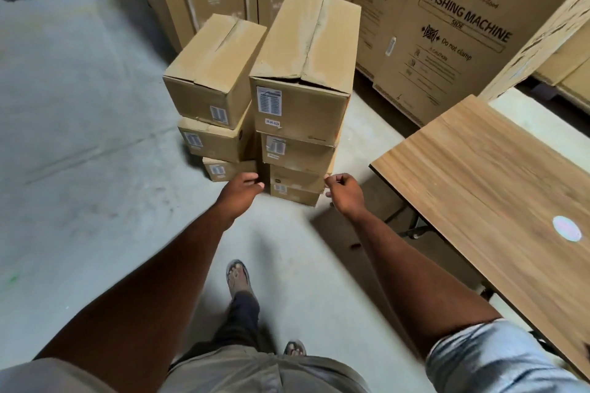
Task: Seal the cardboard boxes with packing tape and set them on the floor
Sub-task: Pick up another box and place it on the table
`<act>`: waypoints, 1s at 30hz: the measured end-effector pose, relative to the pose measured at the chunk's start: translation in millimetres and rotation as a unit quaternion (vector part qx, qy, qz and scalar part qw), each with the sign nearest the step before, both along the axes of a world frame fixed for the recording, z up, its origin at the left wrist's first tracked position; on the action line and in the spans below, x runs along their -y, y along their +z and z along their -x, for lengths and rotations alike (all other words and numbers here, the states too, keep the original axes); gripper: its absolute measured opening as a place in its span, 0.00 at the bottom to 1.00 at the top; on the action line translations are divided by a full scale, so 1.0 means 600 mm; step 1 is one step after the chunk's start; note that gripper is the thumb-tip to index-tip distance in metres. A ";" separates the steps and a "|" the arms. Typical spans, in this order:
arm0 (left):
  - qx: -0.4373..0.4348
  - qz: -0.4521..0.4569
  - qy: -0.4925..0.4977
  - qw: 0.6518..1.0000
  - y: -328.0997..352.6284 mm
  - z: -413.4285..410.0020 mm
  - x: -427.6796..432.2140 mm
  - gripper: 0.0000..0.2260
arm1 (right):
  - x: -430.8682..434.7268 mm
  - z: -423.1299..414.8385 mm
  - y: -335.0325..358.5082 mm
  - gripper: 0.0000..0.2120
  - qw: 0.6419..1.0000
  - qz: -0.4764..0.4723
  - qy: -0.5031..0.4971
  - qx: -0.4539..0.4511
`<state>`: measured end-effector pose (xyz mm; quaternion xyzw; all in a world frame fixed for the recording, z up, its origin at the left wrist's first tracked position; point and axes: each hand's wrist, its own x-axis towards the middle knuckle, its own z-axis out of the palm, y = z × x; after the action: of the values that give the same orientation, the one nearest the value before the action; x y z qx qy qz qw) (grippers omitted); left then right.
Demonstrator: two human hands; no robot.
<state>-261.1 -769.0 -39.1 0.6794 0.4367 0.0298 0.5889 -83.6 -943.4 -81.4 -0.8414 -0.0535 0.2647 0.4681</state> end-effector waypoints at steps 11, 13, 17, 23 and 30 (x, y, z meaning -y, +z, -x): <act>0.056 -0.055 0.031 0.996 0.052 -0.260 -0.278 0.23 | -0.187 -0.210 0.088 0.16 0.979 -0.027 -0.196 0.045; 0.057 -0.073 0.048 0.995 0.062 -0.297 -0.315 0.24 | -0.201 -0.251 0.103 0.15 0.974 -0.030 -0.218 0.060; 0.055 -0.060 0.053 0.995 0.062 -0.372 -0.369 0.26 | -0.235 -0.336 0.107 0.18 0.972 -0.019 -0.221 0.077; 0.035 -0.026 0.044 0.998 0.039 -0.484 -0.425 0.26 | -0.295 -0.445 0.110 0.32 0.986 -0.018 -0.167 0.005; 0.004 -0.040 0.023 0.999 0.042 -0.611 -0.470 0.28 | -0.361 -0.577 0.096 0.33 0.998 -0.010 -0.062 -0.021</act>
<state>105.6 -486.8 -13.6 0.6918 0.4484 0.0636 0.5624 262.8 -726.7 -23.5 -0.8327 0.0064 0.2523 0.4928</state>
